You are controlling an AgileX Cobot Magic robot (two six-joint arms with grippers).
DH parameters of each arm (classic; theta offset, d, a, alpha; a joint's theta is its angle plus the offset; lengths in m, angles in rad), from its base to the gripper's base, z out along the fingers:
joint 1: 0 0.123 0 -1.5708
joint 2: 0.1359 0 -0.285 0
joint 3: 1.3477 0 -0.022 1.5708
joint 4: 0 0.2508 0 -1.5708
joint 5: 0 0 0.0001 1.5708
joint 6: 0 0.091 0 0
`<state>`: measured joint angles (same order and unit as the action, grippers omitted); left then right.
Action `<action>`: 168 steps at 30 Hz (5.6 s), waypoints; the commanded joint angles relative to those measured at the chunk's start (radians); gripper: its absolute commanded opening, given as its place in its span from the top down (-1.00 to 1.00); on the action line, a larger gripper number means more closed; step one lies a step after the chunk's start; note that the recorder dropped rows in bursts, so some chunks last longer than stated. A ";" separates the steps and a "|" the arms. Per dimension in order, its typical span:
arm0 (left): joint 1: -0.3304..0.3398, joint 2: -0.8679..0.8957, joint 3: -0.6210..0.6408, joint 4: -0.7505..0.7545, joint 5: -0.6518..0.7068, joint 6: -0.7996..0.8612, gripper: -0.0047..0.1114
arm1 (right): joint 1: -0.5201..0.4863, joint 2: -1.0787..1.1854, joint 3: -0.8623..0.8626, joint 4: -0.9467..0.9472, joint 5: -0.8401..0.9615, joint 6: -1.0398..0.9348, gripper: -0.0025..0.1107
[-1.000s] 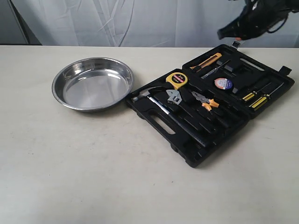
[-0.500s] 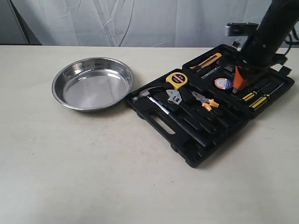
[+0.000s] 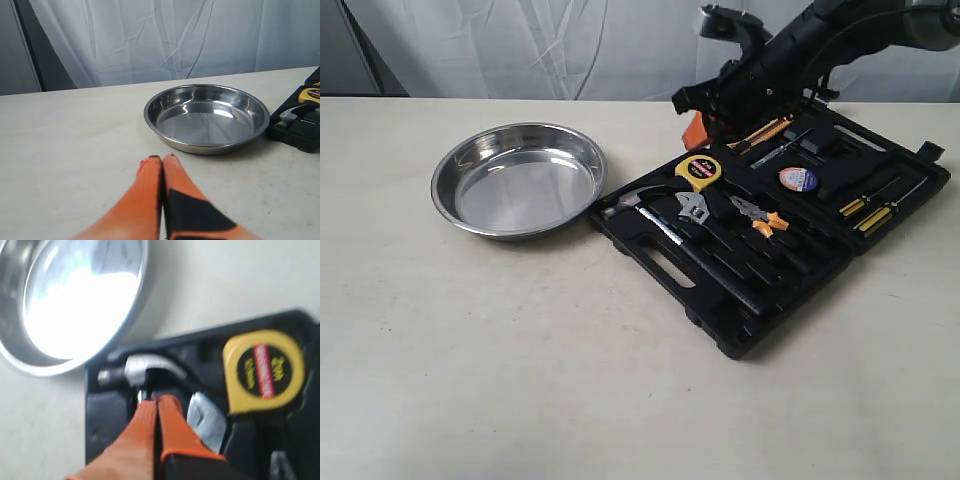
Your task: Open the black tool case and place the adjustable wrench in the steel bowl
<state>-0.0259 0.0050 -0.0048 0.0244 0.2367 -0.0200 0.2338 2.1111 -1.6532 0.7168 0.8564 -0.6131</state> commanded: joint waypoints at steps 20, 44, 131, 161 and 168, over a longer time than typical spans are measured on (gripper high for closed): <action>-0.006 -0.005 0.005 0.004 0.001 0.001 0.92 | 0.007 0.000 -0.006 -0.514 0.299 0.343 0.97; -0.006 -0.005 0.005 0.004 0.001 0.001 0.92 | 0.168 0.127 -0.006 -0.664 0.175 0.275 0.08; -0.006 -0.005 0.005 0.004 0.001 0.001 0.92 | 0.295 0.087 -0.289 -0.405 -0.160 0.025 0.97; -0.006 -0.005 0.005 0.004 0.001 0.001 0.92 | 0.486 0.315 -0.289 -0.182 -0.737 -0.148 0.97; -0.006 -0.005 0.005 0.004 0.001 0.001 0.92 | 0.486 0.328 -0.289 -0.117 -0.715 -0.146 0.90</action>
<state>-0.0259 0.0050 -0.0048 0.0244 0.2367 -0.0200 0.7185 2.4519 -1.9341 0.5706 0.1577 -0.7628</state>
